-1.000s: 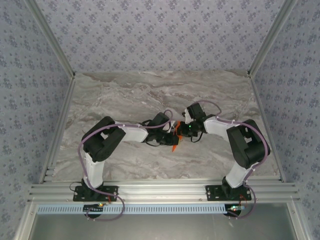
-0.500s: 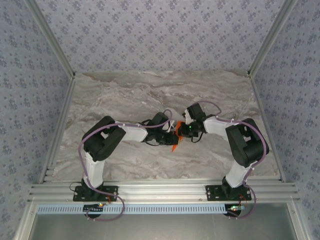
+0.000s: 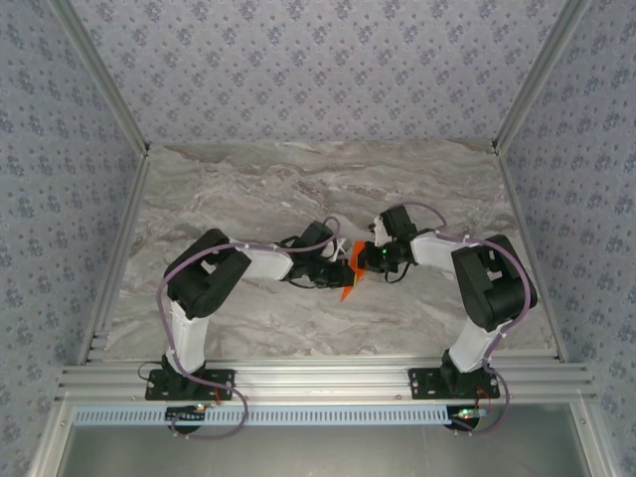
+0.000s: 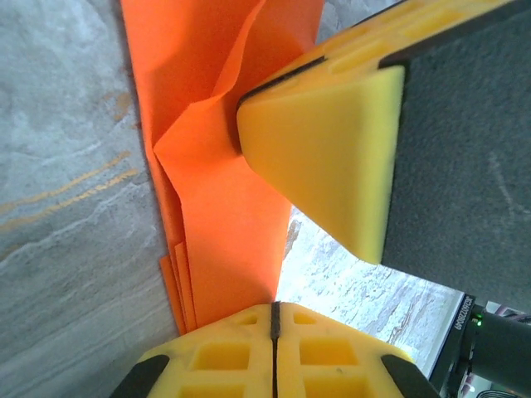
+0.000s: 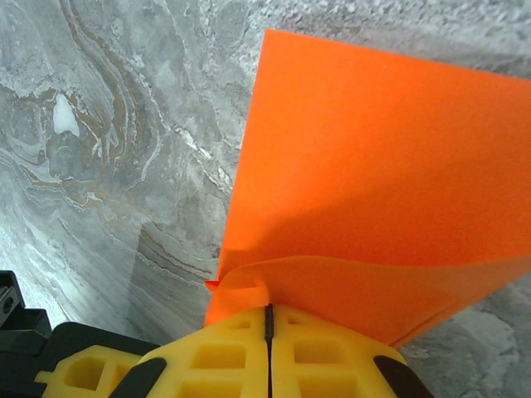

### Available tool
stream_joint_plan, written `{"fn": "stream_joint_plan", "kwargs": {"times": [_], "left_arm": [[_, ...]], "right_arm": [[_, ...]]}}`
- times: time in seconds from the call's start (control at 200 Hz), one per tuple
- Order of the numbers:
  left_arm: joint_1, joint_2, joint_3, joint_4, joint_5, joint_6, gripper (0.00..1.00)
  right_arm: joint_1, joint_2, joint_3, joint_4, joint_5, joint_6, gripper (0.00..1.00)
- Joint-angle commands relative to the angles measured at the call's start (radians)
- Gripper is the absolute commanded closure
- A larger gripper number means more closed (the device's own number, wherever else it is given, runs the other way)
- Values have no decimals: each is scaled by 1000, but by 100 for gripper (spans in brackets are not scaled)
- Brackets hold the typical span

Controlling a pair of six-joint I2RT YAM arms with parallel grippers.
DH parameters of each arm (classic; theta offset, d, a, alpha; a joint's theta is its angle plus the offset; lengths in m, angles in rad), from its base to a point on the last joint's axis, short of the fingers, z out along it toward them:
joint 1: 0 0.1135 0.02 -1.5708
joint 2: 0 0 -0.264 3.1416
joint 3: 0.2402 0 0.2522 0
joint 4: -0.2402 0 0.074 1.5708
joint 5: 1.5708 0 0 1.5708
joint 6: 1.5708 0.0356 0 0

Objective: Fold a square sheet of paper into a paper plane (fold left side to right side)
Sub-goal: Fold the wing for the fifth time at the center of the table.

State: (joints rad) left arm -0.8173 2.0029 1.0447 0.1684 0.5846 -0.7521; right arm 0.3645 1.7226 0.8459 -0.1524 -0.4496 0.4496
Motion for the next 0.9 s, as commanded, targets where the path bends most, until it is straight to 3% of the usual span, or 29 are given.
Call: {"fn": "stream_joint_plan", "kwargs": {"times": [0.0, 0.894], "left_arm": [[-7, 95, -25, -99, -74, 0, 94], [-6, 126, -5, -123, -62, -7, 95]], "right_arm": [[-45, 15, -17, -1, 77, -31, 93], [-191, 93, 69, -45, 60, -101, 93]]}}
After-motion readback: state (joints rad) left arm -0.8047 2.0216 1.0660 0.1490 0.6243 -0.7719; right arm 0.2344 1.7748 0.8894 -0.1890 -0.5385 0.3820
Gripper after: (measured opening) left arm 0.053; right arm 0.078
